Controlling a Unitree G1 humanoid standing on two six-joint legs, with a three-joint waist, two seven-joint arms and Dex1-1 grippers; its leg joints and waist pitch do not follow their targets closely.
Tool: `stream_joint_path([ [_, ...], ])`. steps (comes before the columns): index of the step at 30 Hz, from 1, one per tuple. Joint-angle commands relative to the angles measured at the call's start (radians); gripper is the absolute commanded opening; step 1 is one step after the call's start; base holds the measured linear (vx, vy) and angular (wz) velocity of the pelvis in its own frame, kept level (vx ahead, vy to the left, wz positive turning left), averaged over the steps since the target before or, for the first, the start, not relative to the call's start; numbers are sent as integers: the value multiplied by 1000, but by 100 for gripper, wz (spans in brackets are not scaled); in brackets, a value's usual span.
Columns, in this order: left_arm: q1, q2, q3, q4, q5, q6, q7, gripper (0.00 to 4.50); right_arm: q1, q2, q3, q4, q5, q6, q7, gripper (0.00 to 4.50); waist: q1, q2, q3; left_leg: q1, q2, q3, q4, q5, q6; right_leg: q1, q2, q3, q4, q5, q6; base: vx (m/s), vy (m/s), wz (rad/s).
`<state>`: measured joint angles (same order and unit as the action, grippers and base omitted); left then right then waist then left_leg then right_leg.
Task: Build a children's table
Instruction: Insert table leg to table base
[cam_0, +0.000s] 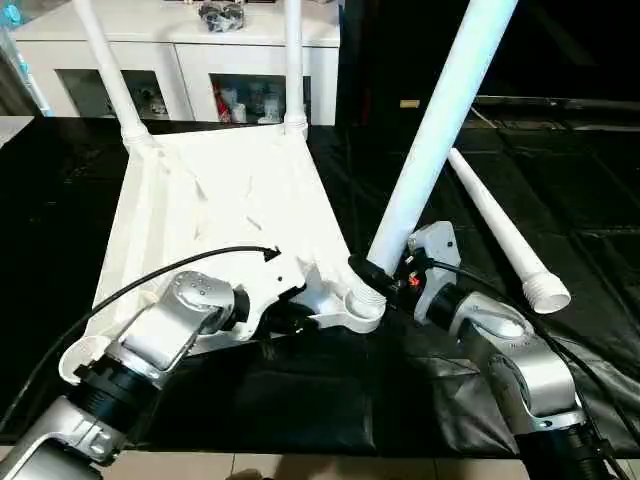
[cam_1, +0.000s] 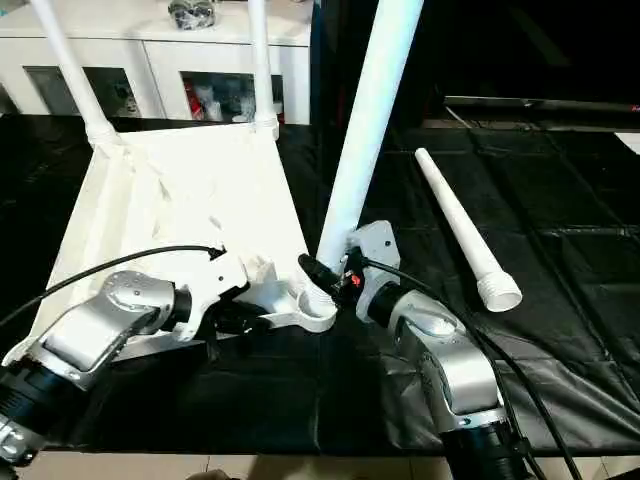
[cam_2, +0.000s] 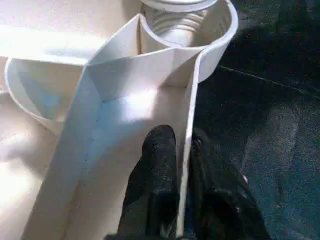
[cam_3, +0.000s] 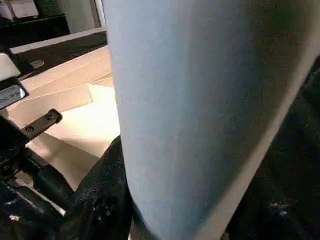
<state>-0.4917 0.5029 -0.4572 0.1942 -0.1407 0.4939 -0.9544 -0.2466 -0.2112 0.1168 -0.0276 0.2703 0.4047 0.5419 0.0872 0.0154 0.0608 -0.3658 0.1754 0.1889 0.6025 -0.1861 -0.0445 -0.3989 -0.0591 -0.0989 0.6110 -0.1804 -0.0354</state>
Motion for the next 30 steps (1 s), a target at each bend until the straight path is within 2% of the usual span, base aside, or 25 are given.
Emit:
stream_joint_path([
  [1,-22,2,23,17,16,-10,4,17,-15,-7,-2,-10,0,-6,4,193,-2,9,-69,14,55,-34,-70,-210,0,50,-94,67,-95,-345,-97,0,0,0],
  [4,-23,0,23,23,17,-15,-1,5,-13,-8,0,-11,-2,-6,6,193,-6,5,-71,8,56,-36,-71,-193,0,56,-95,67,-89,-310,-105,0,0,0],
  [8,-27,-5,25,39,22,-28,-8,1,-14,-9,3,-10,-4,-7,10,193,-12,6,-74,7,54,-33,-66,-163,11,57,-94,69,-81,-243,-132,0,0,0],
  [10,-28,-6,25,48,24,-36,-11,0,-16,-10,2,-8,-5,-8,11,193,-12,7,-73,8,54,-32,-65,-164,15,56,-94,69,-83,-241,-137,0,0,0],
  [16,-29,-9,27,64,26,-81,-34,0,-16,-11,2,-10,-1,-6,18,193,-15,7,-69,12,55,-32,-68,-200,9,54,-94,67,-92,-311,-123,0,0,0],
  [17,-31,-7,24,76,27,-111,-53,0,-20,-7,-6,-20,34,20,39,193,-15,6,-69,12,54,-32,-67,-204,8,54,-95,68,-93,-326,-118,0,0,0],
  [20,-48,-9,18,131,44,-168,-63,0,-31,-25,7,-22,59,78,78,193,-17,8,-68,12,52,-34,-68,-210,16,56,-93,66,-99,-347,-103,0,0,0],
  [23,-58,-22,34,165,35,-195,-68,0,-44,-25,6,13,42,68,74,193,-17,8,-69,13,52,-33,-66,-209,11,53,-95,66,-99,-356,-103,0,0,0],
  [26,-70,-37,52,198,30,-242,-66,0,-68,-15,-2,60,31,41,71,193,-16,9,-67,15,48,-33,-64,-222,9,51,-99,63,-110,-435,-84,0,0,0],
  [29,-77,-38,57,222,34,-261,-79,0,-93,-14,1,105,14,14,66,193,-15,3,-70,14,53,-35,-67,-210,9,50,-97,63,-104,-406,-86,0,0,0],
  [30,-80,-40,58,233,33,-265,-88,0,-102,-13,-1,117,12,7,67,193,-16,5,-70,13,53,-34,-67,-208,9,50,-98,64,-102,-399,-89,0,0,0],
])
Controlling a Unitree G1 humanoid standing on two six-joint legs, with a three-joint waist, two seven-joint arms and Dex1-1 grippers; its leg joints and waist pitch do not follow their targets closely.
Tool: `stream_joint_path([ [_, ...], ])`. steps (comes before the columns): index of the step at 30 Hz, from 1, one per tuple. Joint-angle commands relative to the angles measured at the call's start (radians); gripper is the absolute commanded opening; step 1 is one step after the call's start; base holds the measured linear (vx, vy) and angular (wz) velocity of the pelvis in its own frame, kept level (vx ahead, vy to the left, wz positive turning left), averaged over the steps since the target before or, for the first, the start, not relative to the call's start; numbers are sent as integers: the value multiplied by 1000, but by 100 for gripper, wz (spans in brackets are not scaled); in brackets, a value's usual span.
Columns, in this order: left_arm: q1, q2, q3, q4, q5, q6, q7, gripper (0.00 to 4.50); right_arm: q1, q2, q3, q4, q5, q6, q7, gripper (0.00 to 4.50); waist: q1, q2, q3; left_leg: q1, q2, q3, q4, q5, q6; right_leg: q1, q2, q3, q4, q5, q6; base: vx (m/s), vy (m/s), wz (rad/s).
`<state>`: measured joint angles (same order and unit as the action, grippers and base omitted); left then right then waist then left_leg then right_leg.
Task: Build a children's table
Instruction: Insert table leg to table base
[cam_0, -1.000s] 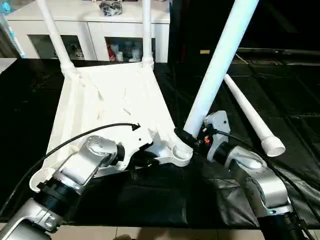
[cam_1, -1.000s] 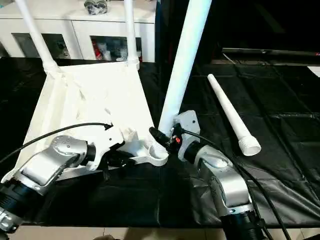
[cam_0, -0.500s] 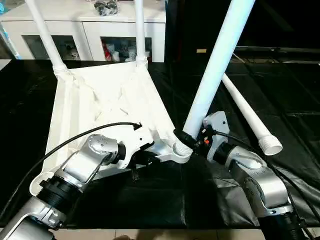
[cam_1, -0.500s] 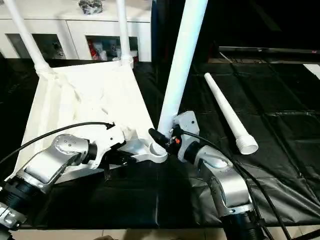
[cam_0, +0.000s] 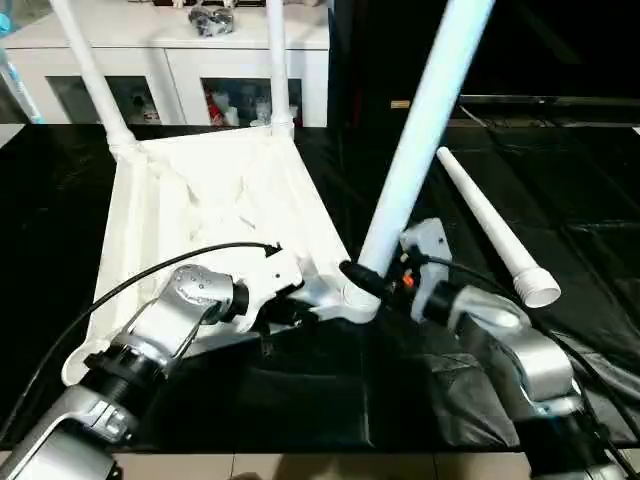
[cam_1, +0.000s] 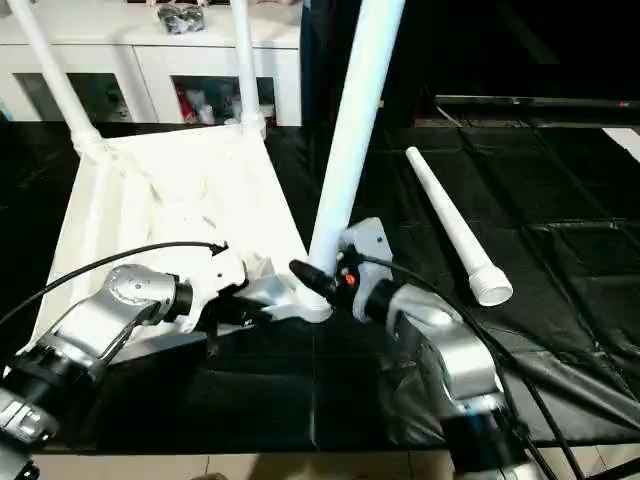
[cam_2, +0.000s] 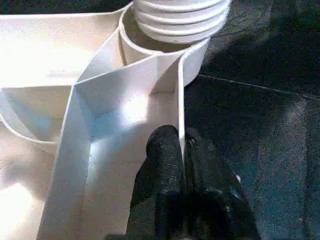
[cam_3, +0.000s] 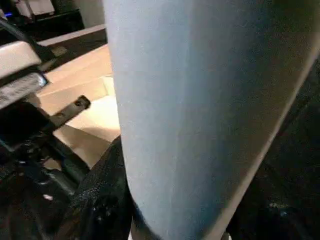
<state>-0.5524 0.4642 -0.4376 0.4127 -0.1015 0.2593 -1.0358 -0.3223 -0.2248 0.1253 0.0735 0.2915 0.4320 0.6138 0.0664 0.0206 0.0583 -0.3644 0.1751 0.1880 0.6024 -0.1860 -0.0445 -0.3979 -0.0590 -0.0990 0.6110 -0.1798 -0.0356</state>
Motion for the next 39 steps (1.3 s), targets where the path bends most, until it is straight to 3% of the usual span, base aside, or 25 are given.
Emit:
stream_joint_path([
  [1,-19,-1,39,14,-6,-30,-7,0,-26,1,-10,16,-9,-20,-5,193,5,0,-68,12,53,-33,-66,-209,9,49,-98,64,-101,-395,-91,0,0,0],
  [2,-24,-6,46,27,-10,-28,-14,0,-44,2,-16,36,-6,-20,-2,193,4,-4,-68,11,52,-33,-66,-206,11,50,-99,64,-101,-392,-94,0,0,0],
  [5,-29,-11,54,35,-11,-19,-14,0,-61,2,-18,57,-4,-20,4,193,5,-1,-68,11,54,-33,-66,-193,14,50,-99,65,-98,-379,-103,0,0,0],
  [6,-29,-10,53,39,-9,-10,-17,0,-66,3,-15,69,-4,-29,15,193,4,-8,-68,11,55,-31,-65,-191,16,50,-98,66,-97,-368,-107,0,0,0],
  [7,-29,-10,53,39,-9,-10,-17,0,-66,3,-15,69,-4,-29,15,193,7,-5,-69,11,54,-31,-64,-187,17,51,-100,66,-95,-361,-112,0,0,0],
  [11,-31,-16,63,48,-6,13,11,65,-71,6,-10,90,-8,-55,30,193,8,-2,-72,8,56,-31,-64,-167,21,52,-100,67,-88,-304,-130,0,0,0],
  [14,-31,-17,68,51,9,8,29,90,-73,8,-8,101,-11,-64,33,193,9,-2,-73,7,58,-31,-64,-159,25,54,-99,68,-83,-266,-145,0,0,0],
  [15,-31,-17,69,51,9,8,30,90,-73,8,-8,102,-11,-65,33,193,10,-7,-72,7,58,-30,-65,-157,26,55,-100,68,-81,-264,-147,0,0,0],
  [18,-24,-16,79,48,10,27,24,99,-77,13,-1,118,-17,-81,39,193,10,-6,-71,6,57,-29,-64,-157,27,55,-101,68,-84,-284,-142,0,0,0],
  [27,-19,-11,76,41,6,71,0,14,-100,25,2,158,-30,-113,42,193,7,-10,-67,8,55,-30,-65,-176,24,52,-102,67,-93,-362,-120,0,0,0],
  [33,-28,-1,52,42,39,39,-21,0,-122,21,17,199,-43,-75,57,193,2,-10,-66,8,55,-32,-67,-182,25,51,-101,66,-96,-381,-109,0,0,0],
  [39,-51,2,29,71,65,-27,-55,0,-139,16,28,229,-45,-59,85,193,1,-11,-67,10,55,-30,-66,-187,24,51,-101,67,-95,-353,-123,0,0,0],
])
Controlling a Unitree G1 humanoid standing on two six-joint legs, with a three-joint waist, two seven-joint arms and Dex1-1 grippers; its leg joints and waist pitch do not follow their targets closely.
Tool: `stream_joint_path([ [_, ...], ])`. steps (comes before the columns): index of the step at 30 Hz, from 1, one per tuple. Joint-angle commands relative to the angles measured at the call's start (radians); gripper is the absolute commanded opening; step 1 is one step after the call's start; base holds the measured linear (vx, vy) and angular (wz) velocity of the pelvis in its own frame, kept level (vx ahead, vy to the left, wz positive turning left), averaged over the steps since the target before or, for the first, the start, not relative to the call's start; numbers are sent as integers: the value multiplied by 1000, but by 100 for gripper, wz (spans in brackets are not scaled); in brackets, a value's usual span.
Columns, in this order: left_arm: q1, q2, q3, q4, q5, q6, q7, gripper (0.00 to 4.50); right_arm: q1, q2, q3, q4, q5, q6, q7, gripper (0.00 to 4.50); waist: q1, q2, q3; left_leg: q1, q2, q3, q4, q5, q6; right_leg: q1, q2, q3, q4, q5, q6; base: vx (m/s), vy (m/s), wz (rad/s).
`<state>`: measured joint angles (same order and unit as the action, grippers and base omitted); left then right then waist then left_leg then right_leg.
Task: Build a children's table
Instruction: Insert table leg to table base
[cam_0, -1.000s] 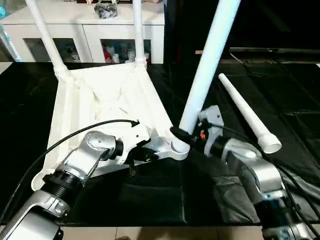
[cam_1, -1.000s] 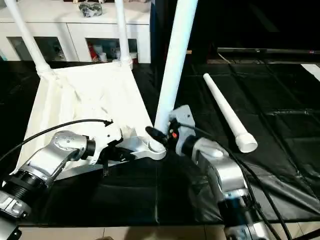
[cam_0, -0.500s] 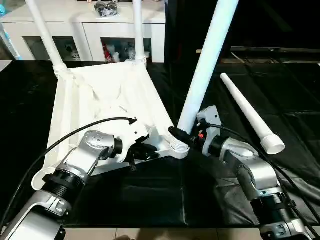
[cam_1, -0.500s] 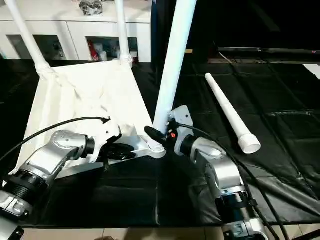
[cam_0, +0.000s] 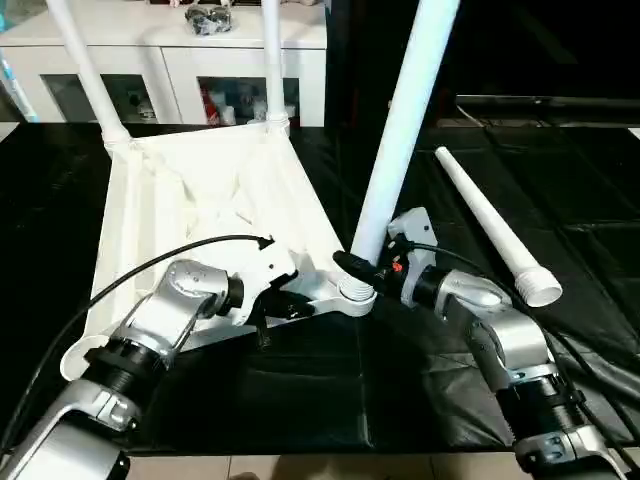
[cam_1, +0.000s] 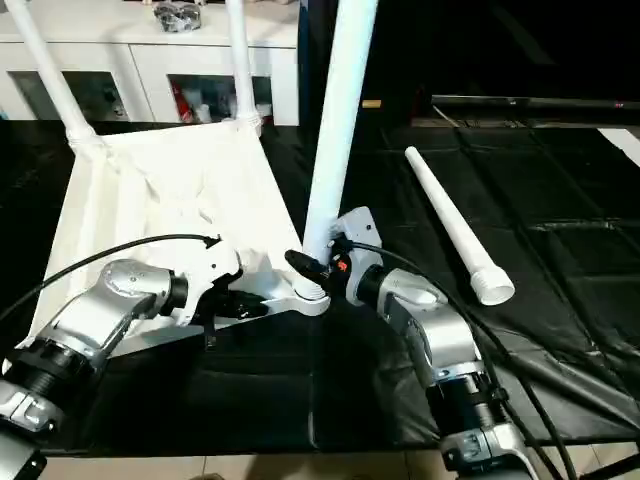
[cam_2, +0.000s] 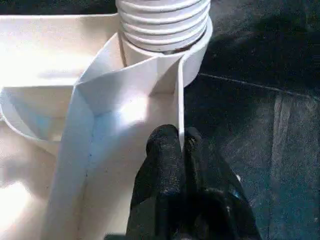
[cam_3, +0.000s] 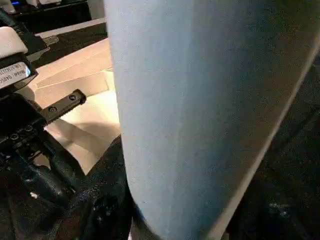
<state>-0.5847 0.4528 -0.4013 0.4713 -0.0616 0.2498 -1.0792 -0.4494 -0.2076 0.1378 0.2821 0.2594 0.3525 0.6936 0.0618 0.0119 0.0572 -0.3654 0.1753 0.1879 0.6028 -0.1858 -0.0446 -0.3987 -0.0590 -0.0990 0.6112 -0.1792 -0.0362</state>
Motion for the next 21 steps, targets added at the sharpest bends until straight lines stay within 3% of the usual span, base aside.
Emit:
stream_joint_path([
  [1,-22,12,-7,18,26,-20,-14,0,-16,-2,17,28,-14,21,10,193,7,-2,-67,11,55,-31,-67,-185,22,52,-101,67,-94,-351,-126,0,0,0],
  [14,-74,-8,8,96,34,-87,-54,0,-42,-2,13,99,-26,-3,33,193,16,0,-69,11,59,-31,-67,-189,14,54,-105,69,-90,-322,-142,0,0,0],
  [21,-75,-22,21,91,15,-76,-71,0,-60,32,-43,176,19,-26,37,193,15,1,-68,14,61,-32,-68,-207,11,52,-106,67,-93,-342,-145,0,0,0],
])
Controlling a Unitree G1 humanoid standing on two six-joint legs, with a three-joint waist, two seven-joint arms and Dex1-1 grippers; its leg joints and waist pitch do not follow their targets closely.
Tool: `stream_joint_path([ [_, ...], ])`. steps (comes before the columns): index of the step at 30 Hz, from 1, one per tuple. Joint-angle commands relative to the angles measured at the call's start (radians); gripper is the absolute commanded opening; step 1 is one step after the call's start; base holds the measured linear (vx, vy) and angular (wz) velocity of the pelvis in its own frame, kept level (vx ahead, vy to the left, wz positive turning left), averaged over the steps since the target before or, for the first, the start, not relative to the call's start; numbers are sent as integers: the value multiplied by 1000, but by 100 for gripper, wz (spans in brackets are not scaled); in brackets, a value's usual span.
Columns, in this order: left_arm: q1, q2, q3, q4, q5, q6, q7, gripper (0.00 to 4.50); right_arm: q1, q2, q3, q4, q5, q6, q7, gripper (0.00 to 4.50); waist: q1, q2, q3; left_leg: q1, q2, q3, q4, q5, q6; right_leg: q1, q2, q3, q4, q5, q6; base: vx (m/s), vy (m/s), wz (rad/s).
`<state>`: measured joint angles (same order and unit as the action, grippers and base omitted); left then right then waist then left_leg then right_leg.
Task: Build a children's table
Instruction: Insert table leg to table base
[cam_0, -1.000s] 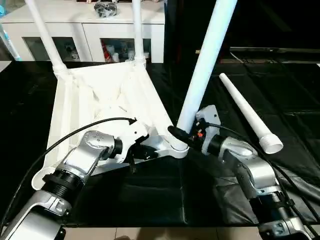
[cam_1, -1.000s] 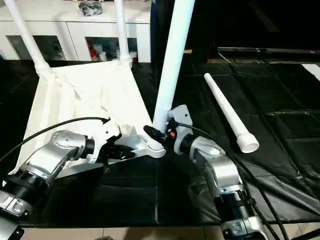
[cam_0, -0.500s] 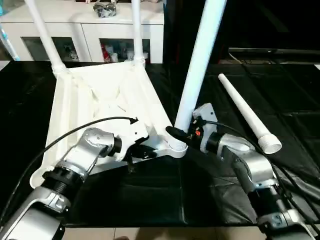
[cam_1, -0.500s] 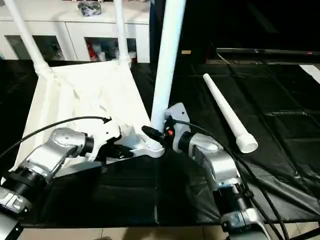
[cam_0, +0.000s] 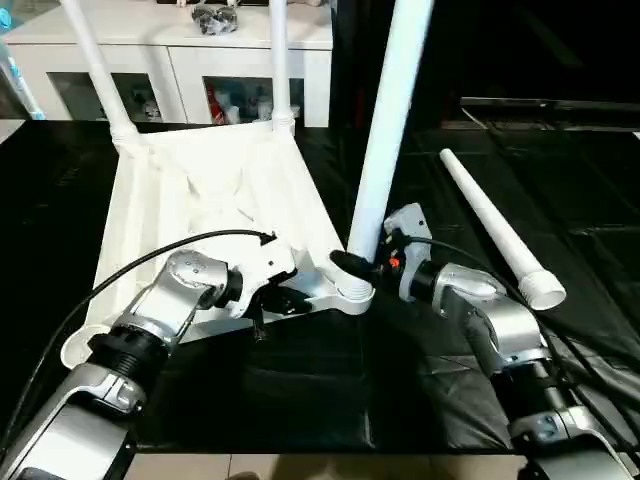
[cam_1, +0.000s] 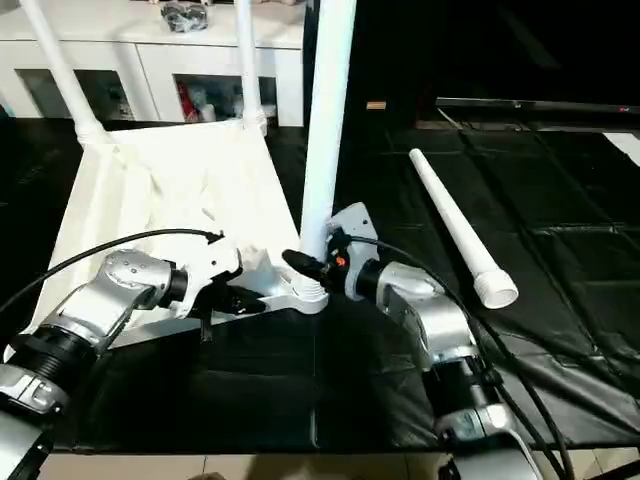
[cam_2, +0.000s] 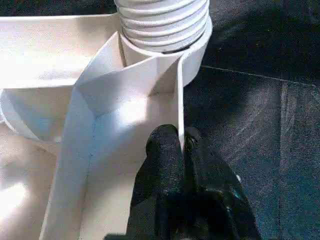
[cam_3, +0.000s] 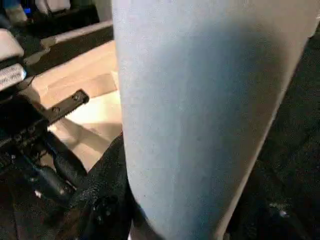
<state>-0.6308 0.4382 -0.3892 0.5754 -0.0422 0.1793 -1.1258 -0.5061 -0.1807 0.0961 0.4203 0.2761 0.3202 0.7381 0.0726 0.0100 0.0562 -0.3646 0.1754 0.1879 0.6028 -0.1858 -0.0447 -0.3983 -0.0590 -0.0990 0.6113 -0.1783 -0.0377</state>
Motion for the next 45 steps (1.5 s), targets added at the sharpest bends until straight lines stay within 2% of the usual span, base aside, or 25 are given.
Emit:
stream_joint_path([
  [1,-30,-10,13,-14,-9,-2,-22,0,-2,10,-13,45,13,4,-6,193,4,2,-68,13,60,-32,-68,-205,11,53,-105,67,-92,-339,-144,0,0,0],
  [4,-32,-14,21,-12,-15,3,-17,0,3,16,-36,56,33,0,-6,193,5,3,-68,13,61,-32,-68,-197,14,53,-106,68,-90,-325,-151,0,0,0],
  [5,-36,-17,27,-7,-17,5,-12,0,14,21,-50,57,45,-7,-5,193,9,17,-68,13,60,-34,-68,-199,13,53,-107,67,-90,-320,-154,0,0,0],
  [8,-45,-22,42,8,-17,8,5,0,52,30,-72,47,63,-27,-2,193,9,9,-68,13,59,-32,-68,-207,13,53,-105,67,-93,-321,-152,0,0,0],
  [9,-45,-22,42,8,-17,8,5,0,52,30,-72,47,63,-27,-2,193,12,17,-69,14,61,-32,-68,-214,10,51,-105,68,-96,-313,-151,0,0,0],
  [11,-50,-24,49,16,-18,10,12,0,73,35,-80,41,68,-40,0,193,17,14,-72,13,62,-33,-70,-205,11,54,-105,67,-89,-283,-160,0,0,0],
  [13,-58,-28,62,29,-19,15,26,0,113,46,-90,26,77,-67,-1,193,19,19,-71,14,63,-33,-70,-214,9,53,-105,67,-89,-268,-167,0,0,0],
  [14,-65,-31,70,40,-20,17,36,0,146,53,-96,10,80,-91,-4,193,20,32,-70,15,62,-34,-71,-231,5,53,-104,66,-91,-268,-169,0,0,0],
  [15,-71,-33,76,52,-20,17,44,0,178,60,-101,-9,83,-112,-8,193,21,24,-71,16,62,-34,-71,-241,4,53,-105,66,-93,-275,-165,0,0,0],
  [16,-72,-34,77,54,-20,17,45,0,182,60,-101,-12,84,-115,-8,193,24,35,-71,17,61,-35,-70,-246,3,52,-107,67,-93,-277,-165,0,0,0],
  [18,-75,-35,78,59,-19,17,47,0,195,63,-103,-21,85,-123,-9,193,21,27,-70,13,59,-35,-72,-242,10,57,-106,64,-95,-300,-163,0,0,0],
  [19,-75,-35,78,59,-19,17,47,0,195,63,-103,-21,85,-123,-9,193,21,27,-69,15,58,-35,-71,-245,12,55,-106,65,-97,-315,-161,0,0,0],
  [20,-79,-36,81,67,-16,16,51,0,209,64,-104,-32,84,-134,-11,193,23,40,-68,14,57,-36,-69,-246,12,54,-107,64,-99,-342,-155,0,0,0],
  [21,-79,-36,81,67,-16,16,51,0,209,64,-104,-32,84,-134,-11,193,23,34,-67,17,58,-34,-69,-248,15,51,-105,64,-105,-354,-147,0,0,0],
  [26,-93,-44,89,97,-6,9,64,0,260,31,-66,-82,27,-204,0,193,28,41,-71,11,59,-36,-69,-213,29,53,-104,64,-99,-331,-138,0,0,0],
  [29,-103,-45,89,114,0,-1,65,0,261,-44,26,-86,-88,-246,32,193,33,31,-69,9,55,-32,-67,-201,35,53,-101,63,-99,-330,-130,0,0,0],
  [31,-104,-44,87,115,4,-4,65,0,255,-53,38,-84,-101,-244,37,193,35,34,-70,8,56,-34,-67,-197,36,55,-103,63,-99,-342,-126,0,0,0],
  [33,-103,-38,80,117,16,-14,69,0,226,-73,70,-70,-128,-233,61,193,33,20,-69,9,55,-32,-67,-203,43,54,-104,62,-103,-374,-116,0,0,0],
  [34,-102,-35,77,117,21,-18,71,0,215,-80,82,-65,-136,-226,72,193,35,28,-67,11,54,-33,-66,-203,45,51,-104,61,-107,-408,-105,0,0,0],
  [35,-100,-35,77,117,22,-19,71,0,200,-85,96,-56,-141,-216,89,193,32,15,-65,8,54,-31,-67,-203,48,52,-103,61,-109,-418,-99,0,0,0],
  [36,-99,-35,77,117,22,-19,71,0,198,-85,98,-55,-142,-214,92,193,34,23,-66,11,55,-33,-67,-202,48,50,-104,61,-108,-429,-97,0,0,0],
  [41,-93,-31,80,109,19,-18,65,0,156,-78,118,-10,-133,-210,142,193,31,22,-66,11,56,-34,-68,-215,47,48,-104,61,-109,-429,-95,0,0,0],
  [42,-88,-26,77,101,17,-28,47,0,135,-74,122,20,-121,-216,170,193,32,-4,-67,5,51,-33,-66,-192,55,54,-108,61,-103,-432,-92,0,0,0],
  [44,-85,-22,76,95,17,-38,32,0,122,-71,125,38,-115,-221,190,193,32,2,-63,10,54,-31,-65,-196,57,45,-111,61,-113,-480,-85,0,0,0],
  [45,-80,-17,73,86,12,-48,9,0,110,-69,126,54,-107,-223,208,193,30,-4,-64,13,60,-32,-70,-204,51,43,-108,60,-115,-473,-82,0,0,0],
])
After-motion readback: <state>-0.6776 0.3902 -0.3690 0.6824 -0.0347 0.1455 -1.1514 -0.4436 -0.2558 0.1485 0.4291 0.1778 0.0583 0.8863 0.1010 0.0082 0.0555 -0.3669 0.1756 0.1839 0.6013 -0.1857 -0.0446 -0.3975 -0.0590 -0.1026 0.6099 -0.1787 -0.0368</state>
